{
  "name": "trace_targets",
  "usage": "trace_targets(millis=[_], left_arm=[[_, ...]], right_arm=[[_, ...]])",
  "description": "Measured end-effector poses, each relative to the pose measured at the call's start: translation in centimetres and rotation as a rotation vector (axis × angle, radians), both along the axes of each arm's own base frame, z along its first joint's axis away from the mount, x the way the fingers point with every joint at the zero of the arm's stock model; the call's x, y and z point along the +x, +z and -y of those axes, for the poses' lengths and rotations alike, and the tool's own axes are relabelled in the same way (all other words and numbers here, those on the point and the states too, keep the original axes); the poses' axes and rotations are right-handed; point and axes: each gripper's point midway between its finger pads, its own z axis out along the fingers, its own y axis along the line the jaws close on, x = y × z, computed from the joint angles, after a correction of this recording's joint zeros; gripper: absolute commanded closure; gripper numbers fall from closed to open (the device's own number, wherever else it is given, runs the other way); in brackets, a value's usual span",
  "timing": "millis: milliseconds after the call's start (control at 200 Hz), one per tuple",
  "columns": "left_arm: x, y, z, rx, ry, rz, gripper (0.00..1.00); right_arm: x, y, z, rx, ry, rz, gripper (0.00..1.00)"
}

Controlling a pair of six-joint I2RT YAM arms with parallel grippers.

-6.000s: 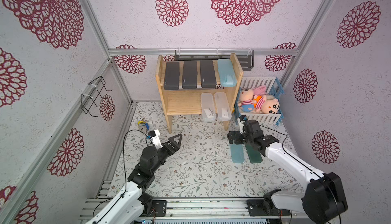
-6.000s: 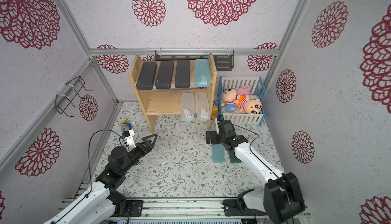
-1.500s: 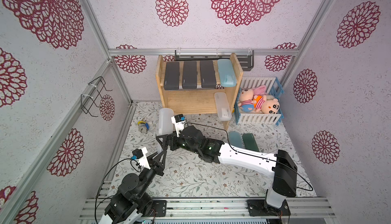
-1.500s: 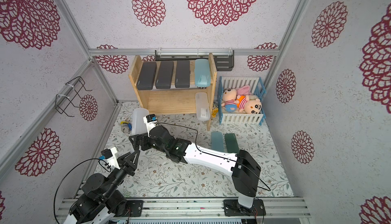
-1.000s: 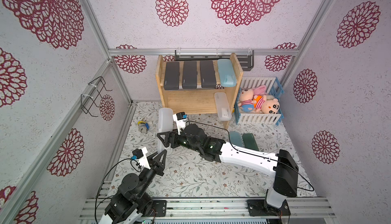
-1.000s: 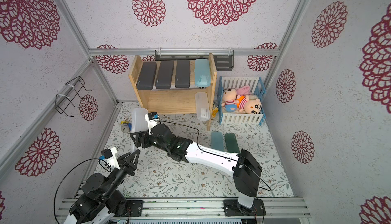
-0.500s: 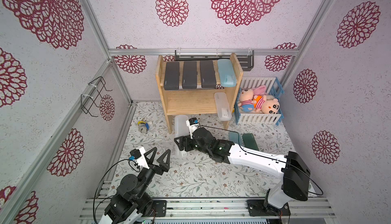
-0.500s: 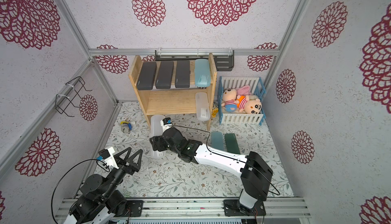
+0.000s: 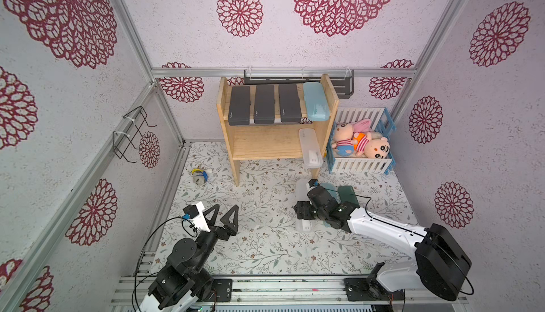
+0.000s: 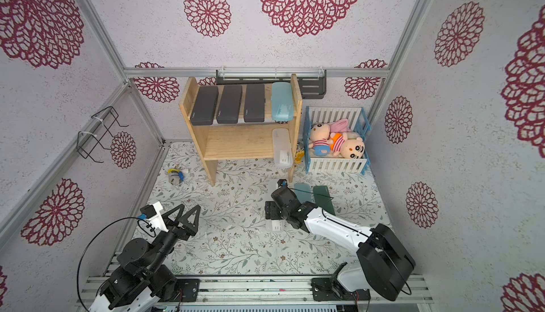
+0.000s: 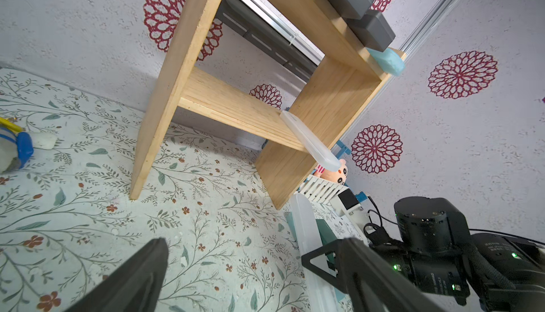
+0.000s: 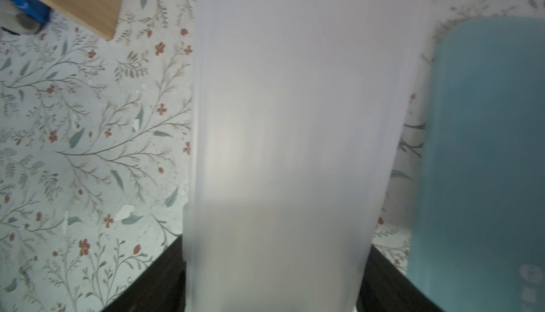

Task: Remove the pencil cases from the shelf
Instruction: Place the pencil case at the center of the board.

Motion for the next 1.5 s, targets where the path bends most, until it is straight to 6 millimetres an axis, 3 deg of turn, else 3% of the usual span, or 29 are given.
trace_targets(millis=[155, 450, 765, 1061, 1406, 1496], left_arm=[[0.6, -0.1, 0.7, 0.002, -0.008, -0.013, 0.03], [1.2, -0.2, 1.4, 0.005, -0.019, -0.018, 0.03], [1.3, -0.3, 1.5, 0.002, -0.018, -0.019, 0.03], [1.4, -0.4, 1.4, 0.004, -0.014, -0.022, 0.03], [1.6, -0.8, 1.4, -0.002, -0.002, -0.040, 0.03], [2.0, -1.3, 1.7, 0.001, -0.002, -0.064, 0.03]], right_arm=[[1.4, -0.7, 1.8, -0.029, -0.026, -0.003, 0.32], [3.3, -4.6, 3.5, -0.124, -0.020, -0.082, 0.31], [6.1, -5.0, 2.8, -0.149, 0.001, -0.074, 0.28], [6.2, -6.8, 3.0, -0.180, 0.011, -0.111, 0.26], [6.0, -7.0, 3.8, -0.195, 0.005, -0.121, 0.24], [5.8, -6.9, 4.1, -0.202, 0.007, -0.123, 0.20]])
